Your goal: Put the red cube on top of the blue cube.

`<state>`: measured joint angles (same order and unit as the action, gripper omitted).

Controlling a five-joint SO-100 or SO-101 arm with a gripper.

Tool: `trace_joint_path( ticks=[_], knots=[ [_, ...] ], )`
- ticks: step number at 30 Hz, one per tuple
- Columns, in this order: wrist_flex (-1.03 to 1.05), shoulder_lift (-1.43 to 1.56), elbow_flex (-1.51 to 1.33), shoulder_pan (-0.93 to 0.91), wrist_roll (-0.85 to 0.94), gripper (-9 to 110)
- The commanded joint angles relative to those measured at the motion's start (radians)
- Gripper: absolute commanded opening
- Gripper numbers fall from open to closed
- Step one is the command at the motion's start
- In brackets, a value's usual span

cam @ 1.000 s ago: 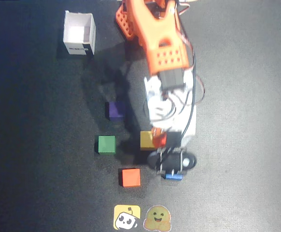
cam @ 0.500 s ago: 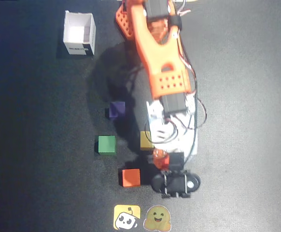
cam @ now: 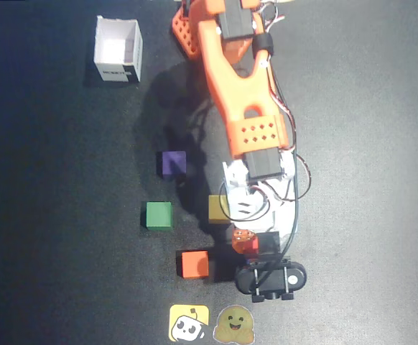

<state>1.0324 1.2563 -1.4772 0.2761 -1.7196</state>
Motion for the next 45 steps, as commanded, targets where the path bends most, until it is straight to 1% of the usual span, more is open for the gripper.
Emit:
trace_joint_path(
  ticks=[1,24,31,45],
  knots=[
    [-0.002,0.009,0.052,0.011,0.009,5],
    [-0.02,-0.02,0.1,0.009,-0.008,7],
    [-0.031,-0.035,0.1,0.017,-0.008,11],
    [-0.031,-0.041,0.1,0.032,-0.005,14]
  ],
)
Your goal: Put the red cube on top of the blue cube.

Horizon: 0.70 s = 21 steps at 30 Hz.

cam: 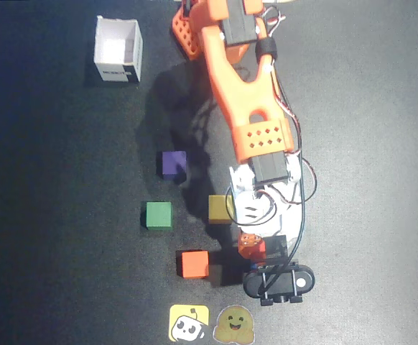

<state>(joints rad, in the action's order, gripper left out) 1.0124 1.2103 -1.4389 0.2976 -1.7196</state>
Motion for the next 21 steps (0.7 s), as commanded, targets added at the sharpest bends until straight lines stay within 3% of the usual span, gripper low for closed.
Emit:
trace_joint_path(
  ticks=[1,21],
  knots=[
    [-0.011,0.005,0.063,0.012,-0.005,14],
    [-0.011,0.015,0.067,0.008,-0.012,24]
  ],
)
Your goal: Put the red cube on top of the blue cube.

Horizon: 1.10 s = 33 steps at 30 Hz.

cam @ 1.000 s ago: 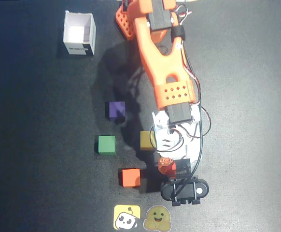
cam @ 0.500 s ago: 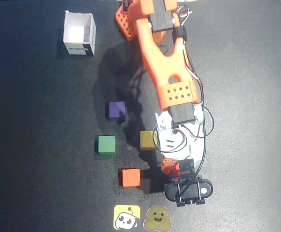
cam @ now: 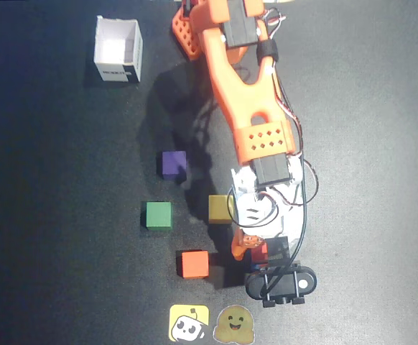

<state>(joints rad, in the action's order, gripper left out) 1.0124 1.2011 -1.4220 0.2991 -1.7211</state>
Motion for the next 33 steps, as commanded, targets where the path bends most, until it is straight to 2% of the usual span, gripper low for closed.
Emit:
trace_joint_path(
  ticks=[1,13,16,22,27,33],
  knots=[
    [-0.011,0.034,0.048,0.008,-0.012,24],
    [-0.008,0.314,-0.135,0.021,-0.043,24],
    [-0.008,0.465,-0.262,0.012,-0.041,22],
    [-0.028,0.848,-0.635,-0.074,0.048,4],
    [-0.035,1.117,-0.904,-0.167,0.114,0],
    [-0.037,1.287,-1.088,-0.255,0.184,0]
  ],
)
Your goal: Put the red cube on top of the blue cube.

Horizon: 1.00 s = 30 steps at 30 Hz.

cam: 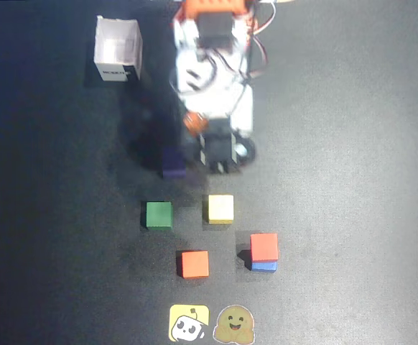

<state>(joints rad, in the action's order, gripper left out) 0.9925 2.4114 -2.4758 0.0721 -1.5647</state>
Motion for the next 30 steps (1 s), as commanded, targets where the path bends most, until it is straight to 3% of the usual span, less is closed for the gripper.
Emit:
trace_joint_path(
  ticks=[1,8,12,21,30],
  knots=[
    [-0.017,0.095,-0.057,-0.037,0.029,0],
    [-0.002,0.373,-0.273,-0.054,0.032,0],
    [0.138,0.683,-0.397,-0.054,0.031,0],
    [0.268,0.681,-0.397,-0.054,0.12,0],
    [0.267,0.681,-0.397,-0.043,0.179,0]
  ],
)
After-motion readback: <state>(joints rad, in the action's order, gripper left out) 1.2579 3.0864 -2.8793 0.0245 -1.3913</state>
